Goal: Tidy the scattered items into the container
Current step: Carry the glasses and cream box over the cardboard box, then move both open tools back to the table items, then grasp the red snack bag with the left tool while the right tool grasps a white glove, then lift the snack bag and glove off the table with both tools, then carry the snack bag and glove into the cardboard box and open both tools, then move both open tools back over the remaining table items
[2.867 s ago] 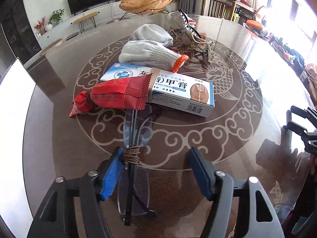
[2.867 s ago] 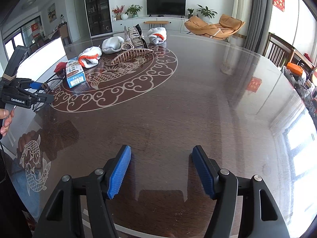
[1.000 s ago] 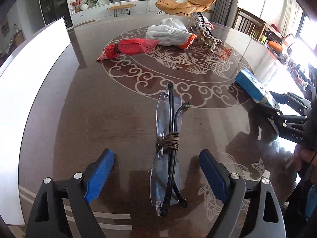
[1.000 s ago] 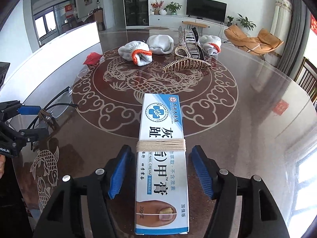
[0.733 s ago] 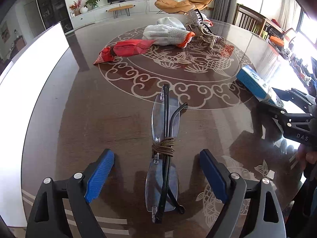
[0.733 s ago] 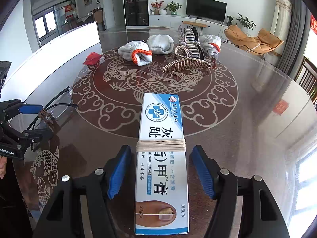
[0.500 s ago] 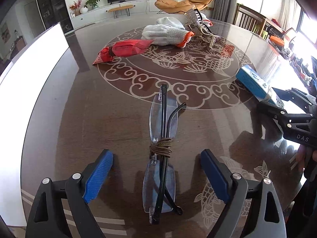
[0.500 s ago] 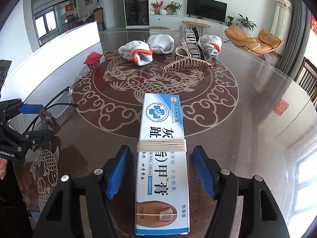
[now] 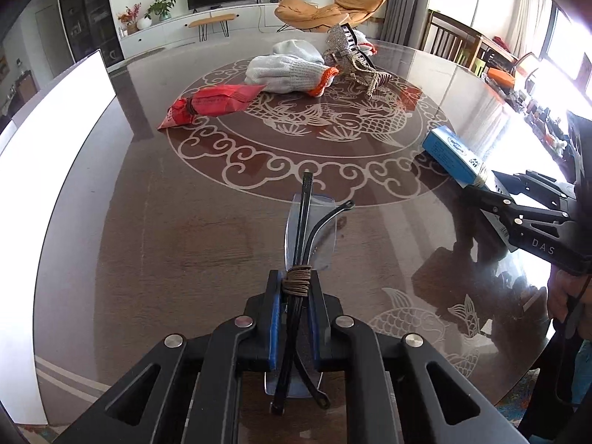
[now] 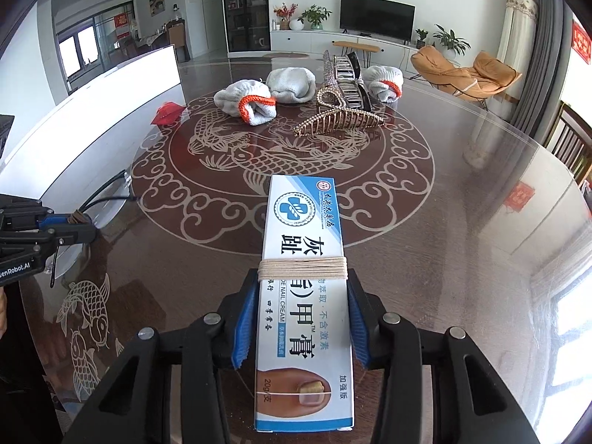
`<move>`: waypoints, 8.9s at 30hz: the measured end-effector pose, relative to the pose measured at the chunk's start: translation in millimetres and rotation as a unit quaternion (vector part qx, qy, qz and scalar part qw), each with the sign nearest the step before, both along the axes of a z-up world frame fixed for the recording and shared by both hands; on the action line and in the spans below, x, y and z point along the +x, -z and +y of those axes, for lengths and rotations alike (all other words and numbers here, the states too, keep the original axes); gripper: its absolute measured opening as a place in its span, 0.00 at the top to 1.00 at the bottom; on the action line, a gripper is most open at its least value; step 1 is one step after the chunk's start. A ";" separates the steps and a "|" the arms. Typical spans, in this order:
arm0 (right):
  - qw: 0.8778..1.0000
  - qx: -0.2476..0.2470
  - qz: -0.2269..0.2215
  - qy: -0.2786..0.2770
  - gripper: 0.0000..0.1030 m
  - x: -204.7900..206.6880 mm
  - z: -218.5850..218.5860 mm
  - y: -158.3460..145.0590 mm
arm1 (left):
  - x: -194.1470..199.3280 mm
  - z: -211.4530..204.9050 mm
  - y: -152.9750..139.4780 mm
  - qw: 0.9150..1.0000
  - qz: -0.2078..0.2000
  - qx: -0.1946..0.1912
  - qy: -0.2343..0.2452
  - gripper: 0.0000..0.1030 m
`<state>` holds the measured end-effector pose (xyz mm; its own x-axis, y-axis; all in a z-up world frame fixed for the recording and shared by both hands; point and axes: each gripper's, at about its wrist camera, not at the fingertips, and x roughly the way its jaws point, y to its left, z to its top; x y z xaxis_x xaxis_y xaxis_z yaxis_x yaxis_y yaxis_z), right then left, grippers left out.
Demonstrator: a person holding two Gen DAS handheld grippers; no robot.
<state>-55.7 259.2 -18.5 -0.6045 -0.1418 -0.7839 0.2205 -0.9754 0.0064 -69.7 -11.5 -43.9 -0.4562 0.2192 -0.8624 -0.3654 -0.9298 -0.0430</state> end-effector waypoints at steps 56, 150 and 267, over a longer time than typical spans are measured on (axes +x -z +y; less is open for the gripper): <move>0.995 -0.065 0.016 -0.074 0.42 -27.3 -199.8 -51.2 | 3.2 -178.4 -95.3 0.987 0.020 0.082 -0.140 0.27; 1.000 0.011 -0.008 -0.023 0.34 22.4 43.4 -3.2 | -13.5 9.2 -6.8 0.999 0.001 0.016 -0.037 0.25; 0.968 -0.162 -0.097 0.165 0.38 -372.0 84.0 -9.0 | -77.3 42.5 5.8 0.999 0.016 -0.010 -0.031 0.00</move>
<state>-427.6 343.2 -9.5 -0.5042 -0.2247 -0.8338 -0.1383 -0.9321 0.3348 -147.0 31.0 -49.6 -0.4964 0.1729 -0.8507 -0.3080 -0.9513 -0.0136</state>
